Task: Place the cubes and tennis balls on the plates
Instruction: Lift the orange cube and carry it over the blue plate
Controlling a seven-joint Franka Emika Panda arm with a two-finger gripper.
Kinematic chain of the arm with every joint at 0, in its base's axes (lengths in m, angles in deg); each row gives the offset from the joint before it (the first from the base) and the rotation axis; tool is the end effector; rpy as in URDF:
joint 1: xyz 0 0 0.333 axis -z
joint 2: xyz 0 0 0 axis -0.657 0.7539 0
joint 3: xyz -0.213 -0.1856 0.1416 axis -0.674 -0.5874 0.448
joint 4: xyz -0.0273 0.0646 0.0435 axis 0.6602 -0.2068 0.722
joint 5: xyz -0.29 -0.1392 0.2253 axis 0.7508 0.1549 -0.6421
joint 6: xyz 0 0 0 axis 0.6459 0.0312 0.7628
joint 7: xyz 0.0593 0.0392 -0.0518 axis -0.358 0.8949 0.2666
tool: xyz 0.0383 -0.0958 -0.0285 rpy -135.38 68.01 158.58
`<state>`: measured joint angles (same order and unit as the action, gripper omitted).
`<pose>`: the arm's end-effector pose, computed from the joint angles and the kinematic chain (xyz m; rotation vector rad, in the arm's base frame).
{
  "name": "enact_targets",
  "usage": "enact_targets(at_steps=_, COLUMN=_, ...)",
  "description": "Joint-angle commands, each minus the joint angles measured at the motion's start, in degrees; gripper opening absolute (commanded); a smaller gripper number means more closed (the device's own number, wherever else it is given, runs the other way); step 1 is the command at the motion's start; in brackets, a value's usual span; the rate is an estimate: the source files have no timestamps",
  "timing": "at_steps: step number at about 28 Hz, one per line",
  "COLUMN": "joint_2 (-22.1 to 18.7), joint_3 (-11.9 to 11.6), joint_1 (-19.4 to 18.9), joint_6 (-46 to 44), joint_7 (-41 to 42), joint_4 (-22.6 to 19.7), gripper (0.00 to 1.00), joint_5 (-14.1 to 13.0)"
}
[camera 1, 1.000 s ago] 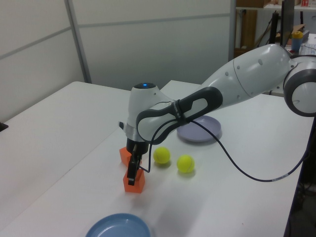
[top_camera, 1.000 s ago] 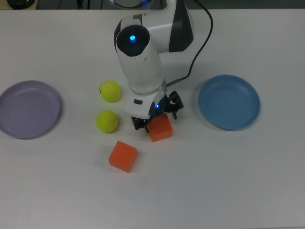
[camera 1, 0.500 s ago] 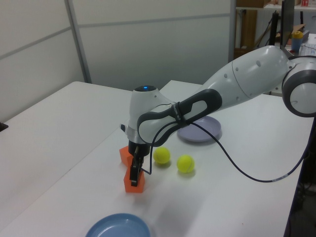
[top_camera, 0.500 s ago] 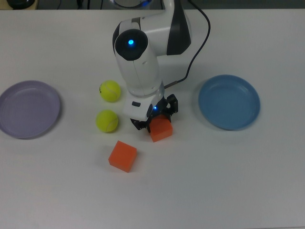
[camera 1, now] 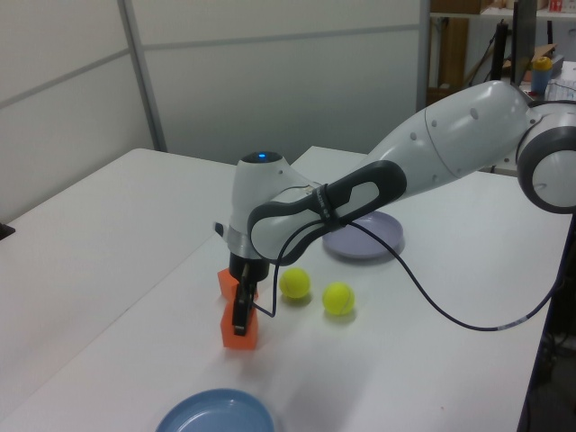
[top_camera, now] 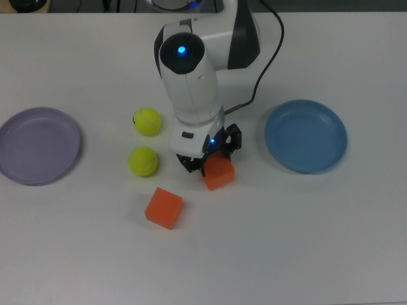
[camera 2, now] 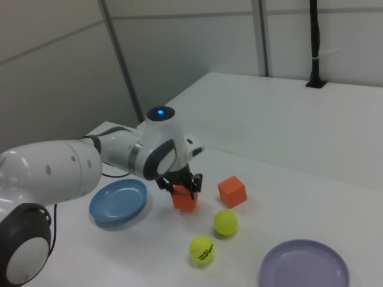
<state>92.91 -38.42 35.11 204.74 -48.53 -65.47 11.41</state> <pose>0.6596 0.2321 0.3486 -2.8114 -0.9383 -0.2674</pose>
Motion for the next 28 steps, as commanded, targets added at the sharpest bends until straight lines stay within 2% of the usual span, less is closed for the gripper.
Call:
enact_targets(at_steps=1, joint_2=-4.74, joint_3=-0.15, joint_1=-3.61, joint_6=-1.4, joint_7=-4.23, joint_4=-0.87, gripper=0.12, joint_5=0.9)
enact_targets(at_steps=5, joint_2=-6.67, joint_3=1.08, joint_1=-7.48, joint_6=-3.17, joint_7=-8.01, joint_4=-0.7, gripper=0.12, joint_5=0.99)
enact_targets(at_steps=7, joint_2=-6.85, joint_3=1.78, joint_1=-8.97, joint_6=-3.17, joint_7=-10.29, joint_4=-0.7, gripper=0.12, joint_5=2.04)
enact_targets(at_steps=8, joint_2=-6.85, joint_3=2.74, joint_1=-10.28, joint_6=-3.17, joint_7=-13.0, joint_4=-0.7, gripper=0.12, joint_5=4.22)
enact_targets(at_steps=13, joint_2=-6.15, joint_3=6.08, joint_1=-13.19, joint_6=-3.17, joint_7=-20.57, joint_4=-0.7, gripper=0.12, joint_5=10.91)
enact_targets(at_steps=17, joint_2=-5.71, joint_3=7.23, joint_1=-15.21, joint_6=-3.17, joint_7=-22.52, joint_4=-0.7, gripper=0.12, joint_5=11.54)
enact_targets(at_steps=28, joint_2=-2.54, joint_3=7.23, joint_1=-17.94, joint_6=-2.9, joint_7=-23.66, joint_4=-0.7, gripper=0.12, joint_5=11.62)
